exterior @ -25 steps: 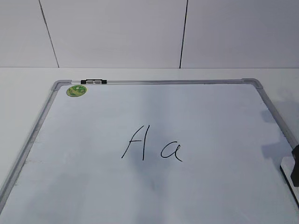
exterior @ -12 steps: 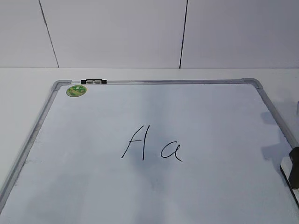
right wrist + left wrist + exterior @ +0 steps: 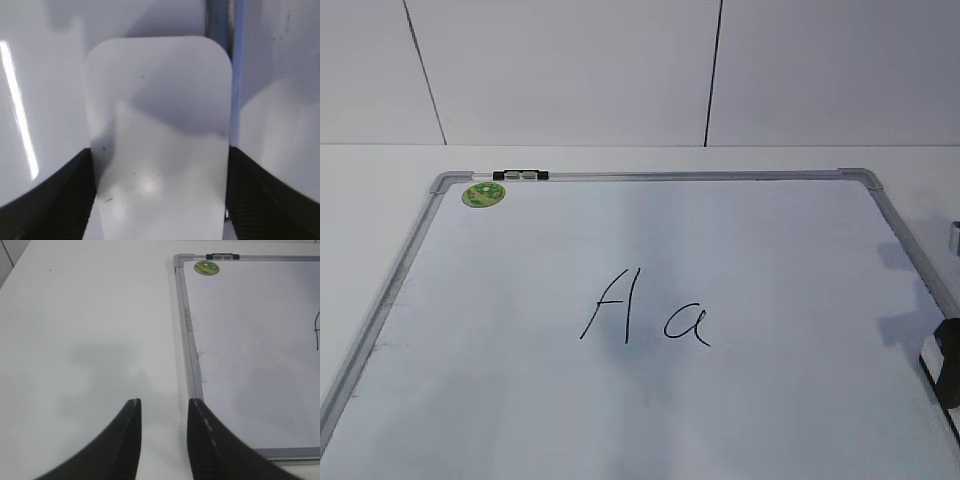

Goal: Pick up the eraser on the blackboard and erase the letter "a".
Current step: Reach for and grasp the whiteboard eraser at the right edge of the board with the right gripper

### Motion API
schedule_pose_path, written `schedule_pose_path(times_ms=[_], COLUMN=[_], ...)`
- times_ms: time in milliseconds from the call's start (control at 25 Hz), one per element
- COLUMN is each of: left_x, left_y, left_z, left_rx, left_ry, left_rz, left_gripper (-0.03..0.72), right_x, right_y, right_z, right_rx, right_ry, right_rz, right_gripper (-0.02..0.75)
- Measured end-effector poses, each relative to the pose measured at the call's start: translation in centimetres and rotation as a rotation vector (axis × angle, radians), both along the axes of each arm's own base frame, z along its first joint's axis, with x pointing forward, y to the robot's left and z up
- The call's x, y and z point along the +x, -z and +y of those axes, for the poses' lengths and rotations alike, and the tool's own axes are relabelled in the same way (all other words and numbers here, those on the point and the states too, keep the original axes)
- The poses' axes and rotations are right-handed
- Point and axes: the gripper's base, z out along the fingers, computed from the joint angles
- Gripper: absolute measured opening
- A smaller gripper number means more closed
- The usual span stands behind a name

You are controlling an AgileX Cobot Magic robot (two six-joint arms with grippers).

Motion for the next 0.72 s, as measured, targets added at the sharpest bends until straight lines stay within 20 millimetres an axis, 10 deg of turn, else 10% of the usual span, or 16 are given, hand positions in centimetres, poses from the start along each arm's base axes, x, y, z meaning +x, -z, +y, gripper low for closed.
schedule_pose_path(times_ms=[720], left_x=[0.0], left_y=[0.0], left_z=[0.0], left_rx=[0.0], left_ry=[0.0], left_rz=[0.0], left_gripper=[0.235], right_x=[0.0], right_y=[0.0], right_z=[0.0], right_rx=[0.0], right_ry=[0.0], right_rz=[0.0], right_gripper=[0.538])
